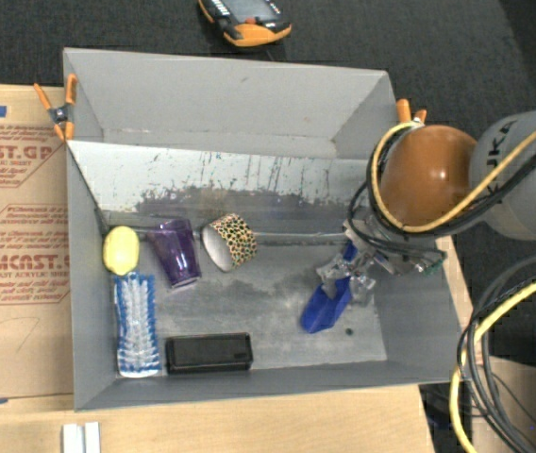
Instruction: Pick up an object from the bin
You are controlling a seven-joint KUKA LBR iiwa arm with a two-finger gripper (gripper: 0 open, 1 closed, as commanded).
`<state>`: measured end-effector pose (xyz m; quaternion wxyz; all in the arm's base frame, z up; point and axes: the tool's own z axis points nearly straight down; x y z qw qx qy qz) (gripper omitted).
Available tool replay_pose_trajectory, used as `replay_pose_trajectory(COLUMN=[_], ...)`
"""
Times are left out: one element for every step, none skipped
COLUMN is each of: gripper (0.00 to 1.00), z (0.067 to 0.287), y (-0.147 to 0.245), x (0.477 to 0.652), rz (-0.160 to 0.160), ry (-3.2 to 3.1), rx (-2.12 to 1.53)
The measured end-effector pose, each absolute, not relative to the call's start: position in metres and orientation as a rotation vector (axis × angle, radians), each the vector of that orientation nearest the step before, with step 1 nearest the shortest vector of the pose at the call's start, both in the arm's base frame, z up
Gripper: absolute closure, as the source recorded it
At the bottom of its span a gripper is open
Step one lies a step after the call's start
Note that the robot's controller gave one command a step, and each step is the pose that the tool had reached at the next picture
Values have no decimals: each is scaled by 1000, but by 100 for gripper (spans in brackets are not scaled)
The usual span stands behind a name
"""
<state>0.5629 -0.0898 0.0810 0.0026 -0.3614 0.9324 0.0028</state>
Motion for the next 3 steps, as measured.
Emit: replay_pose_trajectory(gripper=[100,100,100], z=[81,84,84], y=[-90,-110,-116], x=[563,561,556], rz=[9,25,24], ry=[2924,2942,2938], rx=[-1134,-1122,-1115])
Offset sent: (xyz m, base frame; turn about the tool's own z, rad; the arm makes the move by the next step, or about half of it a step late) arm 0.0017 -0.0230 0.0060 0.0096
